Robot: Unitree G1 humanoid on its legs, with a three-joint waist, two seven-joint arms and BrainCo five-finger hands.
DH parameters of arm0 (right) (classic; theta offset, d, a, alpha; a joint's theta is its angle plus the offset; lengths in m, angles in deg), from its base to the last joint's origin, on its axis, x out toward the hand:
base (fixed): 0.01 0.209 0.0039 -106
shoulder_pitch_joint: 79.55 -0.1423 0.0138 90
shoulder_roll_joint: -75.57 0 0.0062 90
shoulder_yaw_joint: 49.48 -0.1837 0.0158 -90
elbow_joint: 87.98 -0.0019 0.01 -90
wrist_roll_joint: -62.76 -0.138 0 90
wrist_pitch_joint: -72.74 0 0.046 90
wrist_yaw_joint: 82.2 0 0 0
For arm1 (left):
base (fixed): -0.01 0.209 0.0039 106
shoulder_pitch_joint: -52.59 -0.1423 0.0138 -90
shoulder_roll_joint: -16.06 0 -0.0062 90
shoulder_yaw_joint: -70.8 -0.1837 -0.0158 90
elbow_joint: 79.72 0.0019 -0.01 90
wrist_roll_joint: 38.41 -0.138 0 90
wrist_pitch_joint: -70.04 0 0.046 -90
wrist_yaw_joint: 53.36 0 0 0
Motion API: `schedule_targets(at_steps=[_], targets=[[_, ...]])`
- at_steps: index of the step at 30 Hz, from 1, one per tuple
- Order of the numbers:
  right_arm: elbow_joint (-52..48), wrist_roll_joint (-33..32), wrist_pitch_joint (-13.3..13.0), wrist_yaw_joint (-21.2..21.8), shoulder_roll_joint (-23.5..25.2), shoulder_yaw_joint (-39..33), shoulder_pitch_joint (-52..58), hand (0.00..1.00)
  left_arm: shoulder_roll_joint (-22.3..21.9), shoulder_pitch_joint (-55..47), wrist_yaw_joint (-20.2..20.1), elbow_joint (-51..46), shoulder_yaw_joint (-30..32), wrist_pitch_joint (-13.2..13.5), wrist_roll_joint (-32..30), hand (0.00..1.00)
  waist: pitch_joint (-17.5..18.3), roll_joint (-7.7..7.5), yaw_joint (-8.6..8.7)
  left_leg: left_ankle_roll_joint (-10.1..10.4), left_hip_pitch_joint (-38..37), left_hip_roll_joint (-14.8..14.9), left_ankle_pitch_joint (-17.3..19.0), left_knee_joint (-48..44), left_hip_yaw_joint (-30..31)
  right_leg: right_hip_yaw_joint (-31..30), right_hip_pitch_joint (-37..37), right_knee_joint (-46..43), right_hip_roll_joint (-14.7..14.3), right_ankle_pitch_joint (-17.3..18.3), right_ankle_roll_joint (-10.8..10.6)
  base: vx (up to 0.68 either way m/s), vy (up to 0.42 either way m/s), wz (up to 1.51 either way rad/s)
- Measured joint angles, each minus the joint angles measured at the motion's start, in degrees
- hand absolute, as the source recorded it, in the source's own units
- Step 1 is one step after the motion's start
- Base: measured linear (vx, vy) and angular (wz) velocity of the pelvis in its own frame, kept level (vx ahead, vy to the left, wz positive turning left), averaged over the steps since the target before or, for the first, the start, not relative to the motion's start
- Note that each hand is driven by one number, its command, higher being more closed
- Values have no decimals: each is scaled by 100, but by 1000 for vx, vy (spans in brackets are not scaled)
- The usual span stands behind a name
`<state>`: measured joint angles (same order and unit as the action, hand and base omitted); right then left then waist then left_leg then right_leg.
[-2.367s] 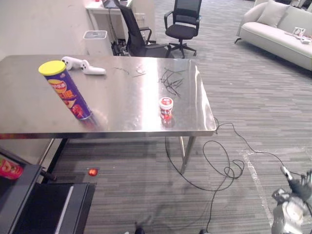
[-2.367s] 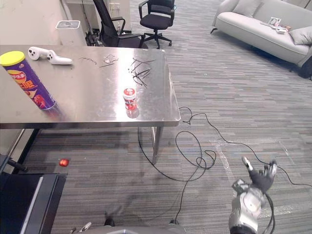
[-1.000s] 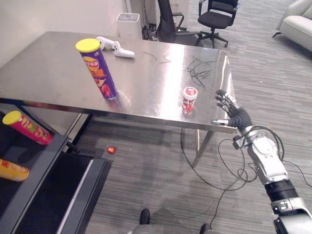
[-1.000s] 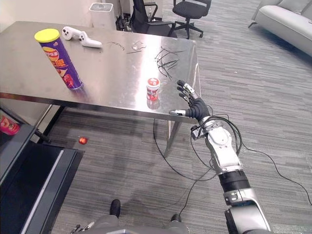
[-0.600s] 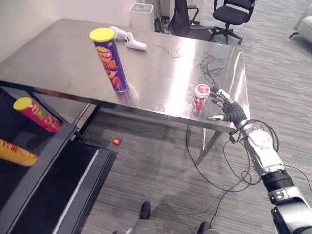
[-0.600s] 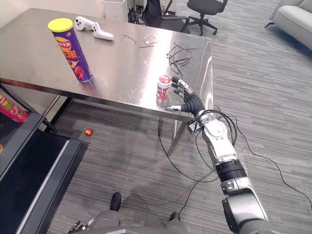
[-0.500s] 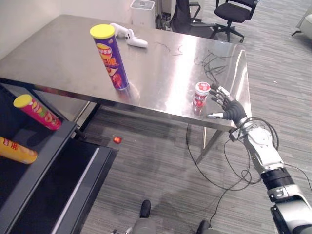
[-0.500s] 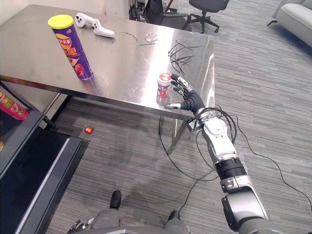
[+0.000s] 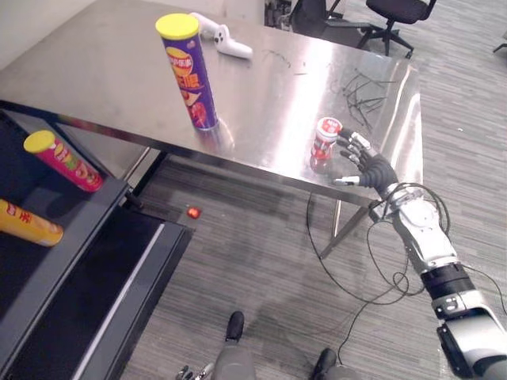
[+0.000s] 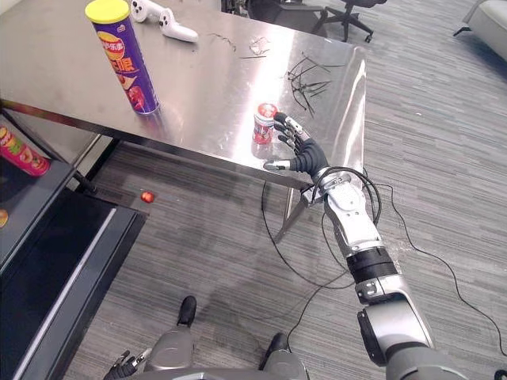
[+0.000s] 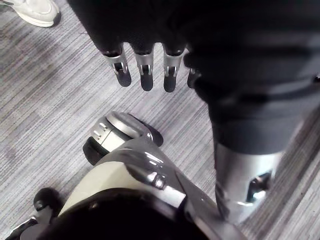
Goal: Put the gum and the chips on the shelf.
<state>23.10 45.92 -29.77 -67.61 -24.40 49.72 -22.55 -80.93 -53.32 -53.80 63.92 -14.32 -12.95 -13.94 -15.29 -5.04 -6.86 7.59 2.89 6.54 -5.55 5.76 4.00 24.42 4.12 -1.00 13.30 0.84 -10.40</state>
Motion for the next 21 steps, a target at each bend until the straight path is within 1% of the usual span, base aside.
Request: schedule_targets(at_steps=[4,10,15,21], targets=[[0,0,-5,-42,0,-2,-70,0,14,1,0,-3,3,6,0,0,-73,-34,-4,0,2,0,0,3,-11,-4,-1,0,-1,0,1,0,0,0],[-2,-2,-11,-35,0,-58,-69,0,19,2,2,-13,3,6,-1,0,-88,-46,-1,2,0,2,2,6,-34,-24,-7,0,-2,2,3,0,0,0],[-51,-12,-10,-18,0,-234,-43,0,21,-1,3,-102,9,4,-1,0,-95,-59,-17,4,-2,22,4,4,-131,-149,-77,-14,-9,0,4,-4,-7,-8],[-294,-129,-6,101,-1,-315,248,0,32,-1,3,-120,55,6,-3,0,-118,-111,29,13,-38,44,11,1,-194,-219,-85,-22,-21,-2,6,-1,-9,-6]])
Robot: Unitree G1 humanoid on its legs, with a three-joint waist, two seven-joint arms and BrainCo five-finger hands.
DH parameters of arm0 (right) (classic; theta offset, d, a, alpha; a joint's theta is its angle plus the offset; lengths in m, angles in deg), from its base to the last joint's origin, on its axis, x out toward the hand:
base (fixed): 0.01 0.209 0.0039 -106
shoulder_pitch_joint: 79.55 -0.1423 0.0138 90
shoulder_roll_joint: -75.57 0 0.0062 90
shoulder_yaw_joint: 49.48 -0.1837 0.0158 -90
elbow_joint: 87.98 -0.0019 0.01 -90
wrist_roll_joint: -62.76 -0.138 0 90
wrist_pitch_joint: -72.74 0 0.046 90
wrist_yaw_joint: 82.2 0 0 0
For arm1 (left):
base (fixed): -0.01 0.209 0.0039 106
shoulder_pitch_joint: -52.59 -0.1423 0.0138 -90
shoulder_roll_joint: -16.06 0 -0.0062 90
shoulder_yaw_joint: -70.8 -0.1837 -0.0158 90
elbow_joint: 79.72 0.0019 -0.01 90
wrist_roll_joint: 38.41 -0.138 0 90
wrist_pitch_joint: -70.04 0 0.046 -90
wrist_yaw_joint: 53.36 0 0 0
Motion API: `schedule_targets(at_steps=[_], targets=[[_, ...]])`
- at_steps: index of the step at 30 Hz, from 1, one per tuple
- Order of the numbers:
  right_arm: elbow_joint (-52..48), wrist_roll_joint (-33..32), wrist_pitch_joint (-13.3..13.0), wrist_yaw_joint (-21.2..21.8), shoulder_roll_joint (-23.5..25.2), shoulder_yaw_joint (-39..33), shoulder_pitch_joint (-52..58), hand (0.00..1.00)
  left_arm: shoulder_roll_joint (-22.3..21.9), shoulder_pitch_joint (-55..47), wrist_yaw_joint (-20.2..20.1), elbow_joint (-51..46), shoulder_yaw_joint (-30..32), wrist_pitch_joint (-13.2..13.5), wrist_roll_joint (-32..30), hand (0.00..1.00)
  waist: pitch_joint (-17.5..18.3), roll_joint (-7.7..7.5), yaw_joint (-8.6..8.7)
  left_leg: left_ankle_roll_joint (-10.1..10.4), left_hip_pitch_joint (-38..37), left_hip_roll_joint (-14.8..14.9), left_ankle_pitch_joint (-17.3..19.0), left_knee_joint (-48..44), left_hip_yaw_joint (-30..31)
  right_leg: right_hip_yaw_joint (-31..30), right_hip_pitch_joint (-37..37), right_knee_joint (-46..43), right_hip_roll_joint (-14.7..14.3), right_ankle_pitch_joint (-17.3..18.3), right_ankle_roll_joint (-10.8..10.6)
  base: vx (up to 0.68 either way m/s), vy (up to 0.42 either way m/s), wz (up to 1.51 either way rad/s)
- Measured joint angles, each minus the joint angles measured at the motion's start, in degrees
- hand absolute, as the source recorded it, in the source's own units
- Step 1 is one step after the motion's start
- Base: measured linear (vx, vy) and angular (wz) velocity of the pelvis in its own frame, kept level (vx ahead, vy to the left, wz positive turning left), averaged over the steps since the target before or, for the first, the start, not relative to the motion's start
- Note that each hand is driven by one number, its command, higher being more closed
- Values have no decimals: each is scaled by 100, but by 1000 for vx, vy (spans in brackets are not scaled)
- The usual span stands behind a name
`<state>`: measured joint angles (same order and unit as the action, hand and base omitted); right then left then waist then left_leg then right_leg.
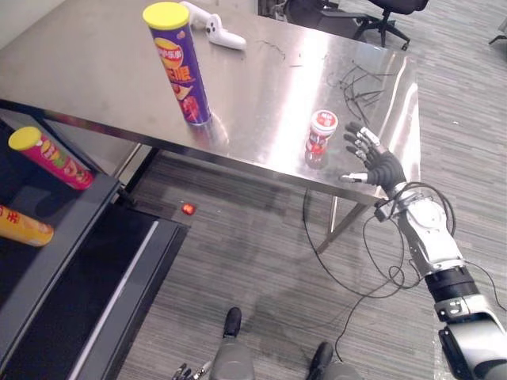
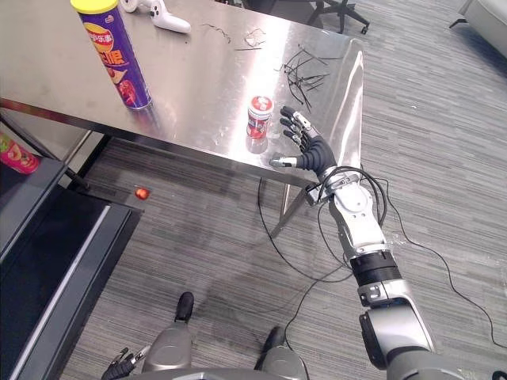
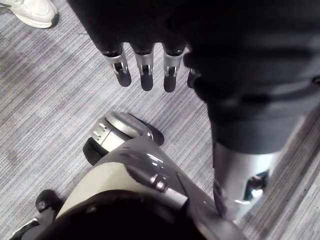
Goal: Put the gum and the chips on the shelf.
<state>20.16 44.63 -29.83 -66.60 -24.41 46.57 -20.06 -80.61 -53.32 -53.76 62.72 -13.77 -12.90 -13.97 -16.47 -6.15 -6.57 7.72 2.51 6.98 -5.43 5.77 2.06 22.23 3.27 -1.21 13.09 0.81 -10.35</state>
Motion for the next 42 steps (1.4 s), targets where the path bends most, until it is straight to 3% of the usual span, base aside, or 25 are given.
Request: schedule_targets(at_steps=[17,23,42], targets=[[-124,6,63,-30,-2,-118,469,0,47,0,13,16,-41,-6,-78,0,20,-15,18,17,-157,48,17,-6,-159,-198,0,-51,-23,-1,-1,-8,-4,-5],[289,10,73,-190,-48,-155,470,0,86,-1,13,130,-106,-20,-96,0,180,1,21,13,-165,29,13,-20,-147,-196,5,-53,-4,-6,-7,0,0,0],[985,-94,45,-521,-391,-358,-47,0,60,-4,9,119,-170,-98,-95,0,204,107,-4,-16,-51,-26,-31,-6,20,-55,-9,-52,29,-17,-11,-6,-3,4]])
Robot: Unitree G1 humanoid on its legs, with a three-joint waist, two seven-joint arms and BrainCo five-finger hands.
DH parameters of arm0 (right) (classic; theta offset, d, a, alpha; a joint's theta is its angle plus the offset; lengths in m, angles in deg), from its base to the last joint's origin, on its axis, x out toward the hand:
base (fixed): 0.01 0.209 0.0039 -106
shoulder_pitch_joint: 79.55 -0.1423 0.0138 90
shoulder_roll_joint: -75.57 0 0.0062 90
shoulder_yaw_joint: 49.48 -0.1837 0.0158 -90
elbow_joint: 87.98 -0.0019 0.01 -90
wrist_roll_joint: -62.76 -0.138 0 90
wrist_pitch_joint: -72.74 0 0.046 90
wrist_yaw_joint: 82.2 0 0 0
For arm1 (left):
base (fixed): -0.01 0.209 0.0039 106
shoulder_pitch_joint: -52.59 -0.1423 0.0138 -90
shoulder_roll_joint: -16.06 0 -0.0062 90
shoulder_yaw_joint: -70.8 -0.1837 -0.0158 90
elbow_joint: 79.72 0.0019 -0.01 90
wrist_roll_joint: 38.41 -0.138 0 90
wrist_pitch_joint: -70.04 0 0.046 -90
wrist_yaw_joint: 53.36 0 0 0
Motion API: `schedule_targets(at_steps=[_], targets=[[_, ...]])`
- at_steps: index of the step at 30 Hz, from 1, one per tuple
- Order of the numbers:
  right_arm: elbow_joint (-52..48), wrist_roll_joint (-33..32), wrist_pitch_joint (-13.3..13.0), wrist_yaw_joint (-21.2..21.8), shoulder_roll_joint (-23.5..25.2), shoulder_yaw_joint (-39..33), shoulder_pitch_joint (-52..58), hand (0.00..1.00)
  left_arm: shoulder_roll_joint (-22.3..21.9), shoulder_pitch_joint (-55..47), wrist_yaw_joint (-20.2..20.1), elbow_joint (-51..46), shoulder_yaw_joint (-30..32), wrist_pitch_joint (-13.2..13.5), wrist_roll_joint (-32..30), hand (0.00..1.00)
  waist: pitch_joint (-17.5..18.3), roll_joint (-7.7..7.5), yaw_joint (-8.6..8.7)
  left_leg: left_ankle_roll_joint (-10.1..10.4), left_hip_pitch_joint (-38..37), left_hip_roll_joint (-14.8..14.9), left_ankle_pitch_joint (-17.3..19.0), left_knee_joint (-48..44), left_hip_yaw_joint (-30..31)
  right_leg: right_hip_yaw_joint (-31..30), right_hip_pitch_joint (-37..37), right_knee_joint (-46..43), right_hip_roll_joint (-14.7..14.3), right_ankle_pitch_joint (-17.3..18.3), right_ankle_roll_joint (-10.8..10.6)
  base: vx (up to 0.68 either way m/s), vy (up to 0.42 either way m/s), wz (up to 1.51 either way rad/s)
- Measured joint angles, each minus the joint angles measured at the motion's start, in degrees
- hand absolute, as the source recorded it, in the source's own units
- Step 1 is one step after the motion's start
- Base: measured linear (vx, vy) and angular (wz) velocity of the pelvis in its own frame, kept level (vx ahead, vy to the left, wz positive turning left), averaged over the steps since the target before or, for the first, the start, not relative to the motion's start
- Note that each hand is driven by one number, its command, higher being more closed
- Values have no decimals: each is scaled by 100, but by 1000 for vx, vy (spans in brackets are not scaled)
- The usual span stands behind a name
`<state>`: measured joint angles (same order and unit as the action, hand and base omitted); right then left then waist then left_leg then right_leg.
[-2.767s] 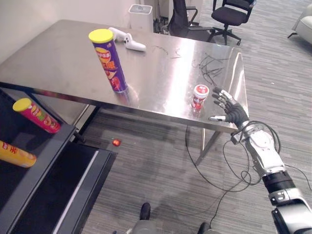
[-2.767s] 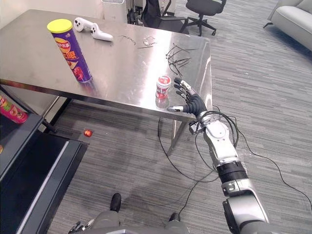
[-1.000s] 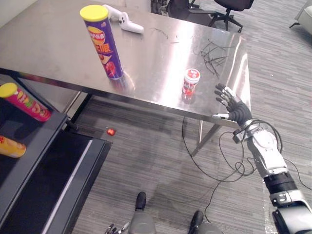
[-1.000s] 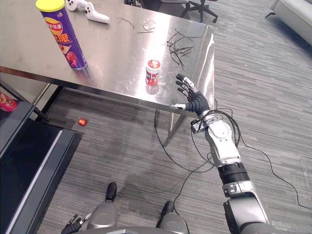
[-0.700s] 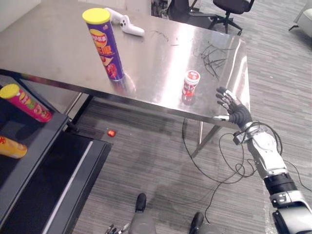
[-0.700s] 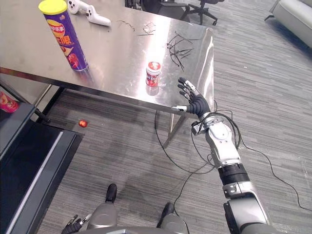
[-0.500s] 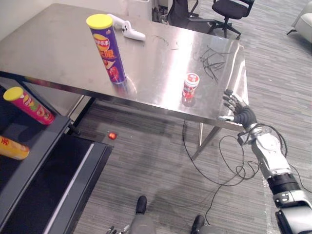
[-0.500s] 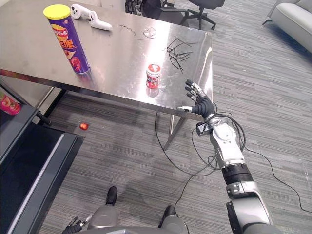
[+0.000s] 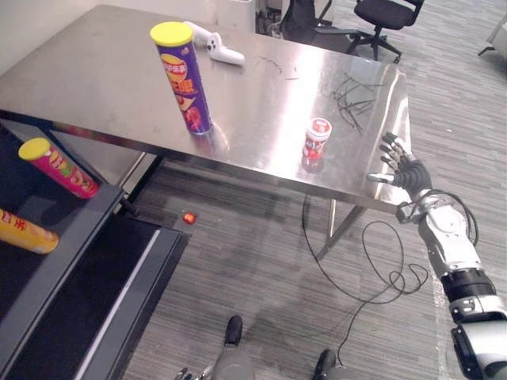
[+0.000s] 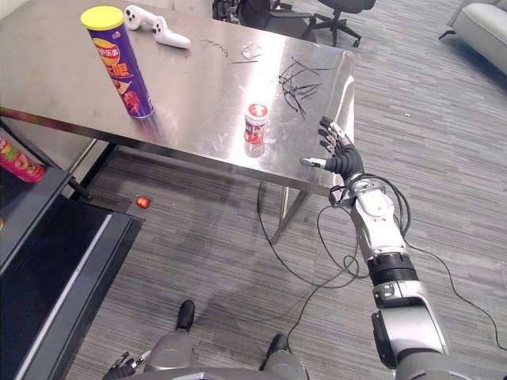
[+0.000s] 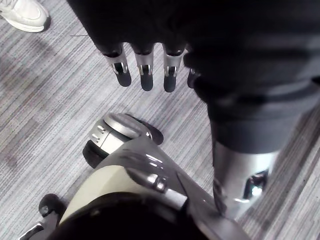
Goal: Put the gum and the chips on the shelf.
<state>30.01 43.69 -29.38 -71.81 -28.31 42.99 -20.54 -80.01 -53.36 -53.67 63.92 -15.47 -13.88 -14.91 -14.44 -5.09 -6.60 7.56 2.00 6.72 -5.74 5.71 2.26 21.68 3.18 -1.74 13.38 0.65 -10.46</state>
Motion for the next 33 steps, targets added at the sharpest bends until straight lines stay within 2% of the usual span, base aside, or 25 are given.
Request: schedule_targets(at_steps=[6,21,28,33], targets=[[0,-3,-35,-4,0,-202,-86,0,-30,1,3,-5,1,0,-1,0,-34,53,12,2,1,0,2,16,-11,-15,-3,0,0,1,1,0,0,0],[0,-2,-39,-10,11,-253,-80,0,-12,0,16,-18,2,-4,-1,0,-58,9,17,7,-81,12,12,18,-135,-113,12,-1,-2,1,4,0,0,0],[-16,162,-38,-374,225,-439,438,0,-20,2,56,-14,4,-13,-2,0,-56,14,47,7,-14,6,12,19,-113,-71,2,74,-8,-4,-5,0,0,1],[-85,345,-46,-629,339,-691,673,0,-19,-1,127,8,71,-36,-232,0,-38,48,188,12,-22,8,16,18,-154,-95,-5,76,-8,-4,-5,0,0,-2]])
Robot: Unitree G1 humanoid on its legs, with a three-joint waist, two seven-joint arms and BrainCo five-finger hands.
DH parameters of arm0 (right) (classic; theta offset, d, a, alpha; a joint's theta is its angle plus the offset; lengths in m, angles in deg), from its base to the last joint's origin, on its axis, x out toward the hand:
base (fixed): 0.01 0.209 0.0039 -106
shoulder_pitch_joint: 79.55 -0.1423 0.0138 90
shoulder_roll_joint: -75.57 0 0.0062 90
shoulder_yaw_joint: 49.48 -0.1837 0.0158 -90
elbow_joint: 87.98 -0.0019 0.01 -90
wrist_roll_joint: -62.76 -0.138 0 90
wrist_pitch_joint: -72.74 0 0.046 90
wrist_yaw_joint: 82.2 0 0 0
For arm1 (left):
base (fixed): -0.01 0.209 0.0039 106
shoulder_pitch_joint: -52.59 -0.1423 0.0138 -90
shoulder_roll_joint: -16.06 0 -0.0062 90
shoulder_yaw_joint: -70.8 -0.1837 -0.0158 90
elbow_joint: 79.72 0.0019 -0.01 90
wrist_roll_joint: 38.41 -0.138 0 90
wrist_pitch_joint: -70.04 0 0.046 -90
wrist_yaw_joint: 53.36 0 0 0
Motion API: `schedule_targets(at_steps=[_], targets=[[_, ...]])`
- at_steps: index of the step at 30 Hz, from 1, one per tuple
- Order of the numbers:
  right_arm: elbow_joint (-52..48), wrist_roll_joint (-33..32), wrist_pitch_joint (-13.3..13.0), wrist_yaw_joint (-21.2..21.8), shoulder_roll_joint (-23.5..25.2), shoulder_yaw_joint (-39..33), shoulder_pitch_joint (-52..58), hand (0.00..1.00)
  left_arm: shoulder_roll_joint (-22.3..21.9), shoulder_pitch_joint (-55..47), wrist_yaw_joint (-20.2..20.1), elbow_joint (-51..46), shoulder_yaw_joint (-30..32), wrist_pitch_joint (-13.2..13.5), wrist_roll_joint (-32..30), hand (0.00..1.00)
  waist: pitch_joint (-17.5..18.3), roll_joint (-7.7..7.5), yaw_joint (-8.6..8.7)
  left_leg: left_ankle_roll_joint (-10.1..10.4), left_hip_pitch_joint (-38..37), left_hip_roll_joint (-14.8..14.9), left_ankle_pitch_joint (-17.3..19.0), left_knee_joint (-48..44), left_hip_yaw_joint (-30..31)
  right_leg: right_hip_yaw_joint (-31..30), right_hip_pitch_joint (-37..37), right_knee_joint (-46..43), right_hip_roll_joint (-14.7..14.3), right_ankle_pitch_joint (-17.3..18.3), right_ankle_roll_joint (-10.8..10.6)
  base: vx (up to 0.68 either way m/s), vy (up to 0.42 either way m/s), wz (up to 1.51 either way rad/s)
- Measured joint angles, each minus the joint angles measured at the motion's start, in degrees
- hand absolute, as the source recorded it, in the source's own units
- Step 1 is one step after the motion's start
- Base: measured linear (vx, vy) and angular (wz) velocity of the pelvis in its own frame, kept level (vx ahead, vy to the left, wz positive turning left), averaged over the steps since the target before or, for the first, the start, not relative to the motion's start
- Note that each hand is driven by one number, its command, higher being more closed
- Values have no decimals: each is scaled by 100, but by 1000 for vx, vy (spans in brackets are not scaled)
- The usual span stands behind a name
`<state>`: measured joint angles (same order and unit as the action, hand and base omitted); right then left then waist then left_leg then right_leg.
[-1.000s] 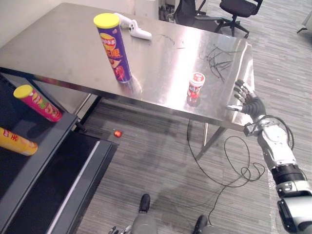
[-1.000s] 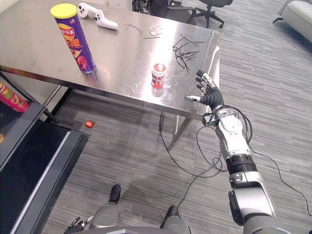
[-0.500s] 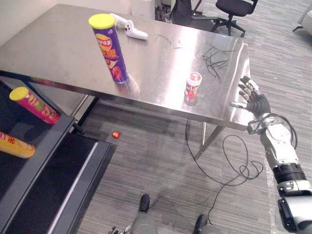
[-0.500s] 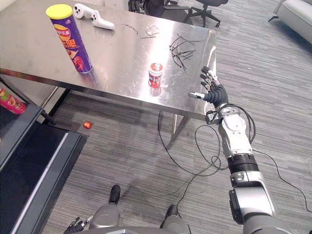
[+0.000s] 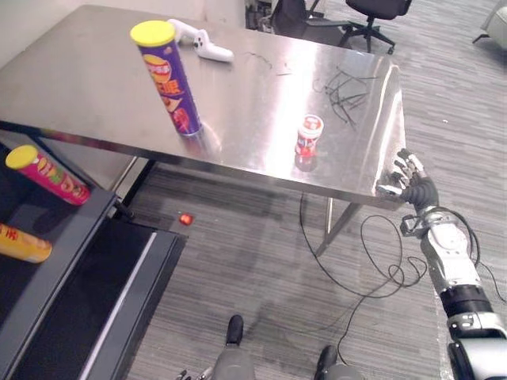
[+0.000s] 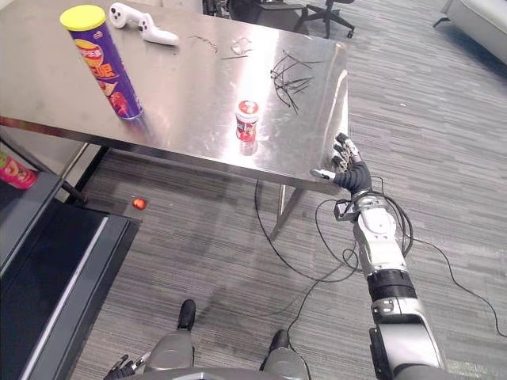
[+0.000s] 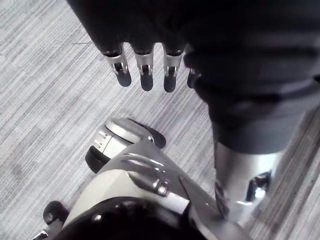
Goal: Put the gum and the chips on the shelf.
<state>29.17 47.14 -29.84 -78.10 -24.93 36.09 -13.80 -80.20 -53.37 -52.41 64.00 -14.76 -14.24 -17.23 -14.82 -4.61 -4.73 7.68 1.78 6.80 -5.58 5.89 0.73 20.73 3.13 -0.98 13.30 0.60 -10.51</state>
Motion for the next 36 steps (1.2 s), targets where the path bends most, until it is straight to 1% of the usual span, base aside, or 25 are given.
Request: schedule_targets(at_steps=[3,5,8,12,13,14,21,27,30,32,36], targets=[[-88,6,-35,-182,-18,-267,88,0,-2,1,0,1,1,-2,-3,0,7,12,19,3,-27,7,2,0,-25,-30,4,-5,-5,-1,0,0,0,-3],[-247,183,-77,-259,-24,-321,161,0,-4,0,-2,6,3,-8,-11,0,25,29,40,5,-40,15,4,1,-33,-41,9,-11,-9,-1,0,0,0,0],[-407,386,-94,-259,-24,-320,218,0,-3,0,-7,49,16,-15,-198,0,112,75,89,6,-58,17,6,2,-49,-62,16,-14,-9,-1,1,0,0,0],[-507,477,-139,-233,-25,-320,298,0,-5,0,-9,77,18,-92,-221,0,244,106,104,13,-84,32,15,2,-85,-90,24,-13,-17,-1,1,-2,-5,-4],[-509,602,-136,-224,-26,-318,335,0,-5,-1,-9,91,19,-93,-221,0,275,104,104,15,-95,38,18,2,-95,-96,31,-13,-21,0,1,0,0,0],[-509,681,-125,-217,-30,-313,344,0,-5,-3,-7,104,25,-101,-221,0,304,102,104,15,-95,41,17,2,-97,-96,31,-13,-24,-1,0,0,0,0],[-458,683,-16,-95,-287,-103,318,0,-5,-5,1,109,21,-144,-220,0,403,99,105,11,-92,35,13,3,-35,-45,59,-14,-24,0,0,-1,-1,3],[0,639,66,-112,-367,211,-131,0,-4,-4,16,109,21,-126,-215,0,403,108,95,5,41,9,-28,3,189,186,94,0,-22,11,13,-11,-7,18],[265,547,158,-134,-409,276,-458,0,-5,-4,21,99,20,-129,-214,0,399,110,58,8,127,-10,-78,3,326,320,97,2,-21,13,18,-6,-9,22],[370,547,209,-163,-415,276,-663,0,-7,-5,19,95,-4,-131,-213,0,389,127,-45,6,124,-18,-82,3,350,341,112,-1,-20,14,20,2,-8,8],[539,546,211,-228,-416,283,-953,0,-18,-6,10,80,-19,-137,-202,0,354,163,-53,6,173,-39,-117,3,477,458,144,-9,-19,23,35,-15,-12,16]])
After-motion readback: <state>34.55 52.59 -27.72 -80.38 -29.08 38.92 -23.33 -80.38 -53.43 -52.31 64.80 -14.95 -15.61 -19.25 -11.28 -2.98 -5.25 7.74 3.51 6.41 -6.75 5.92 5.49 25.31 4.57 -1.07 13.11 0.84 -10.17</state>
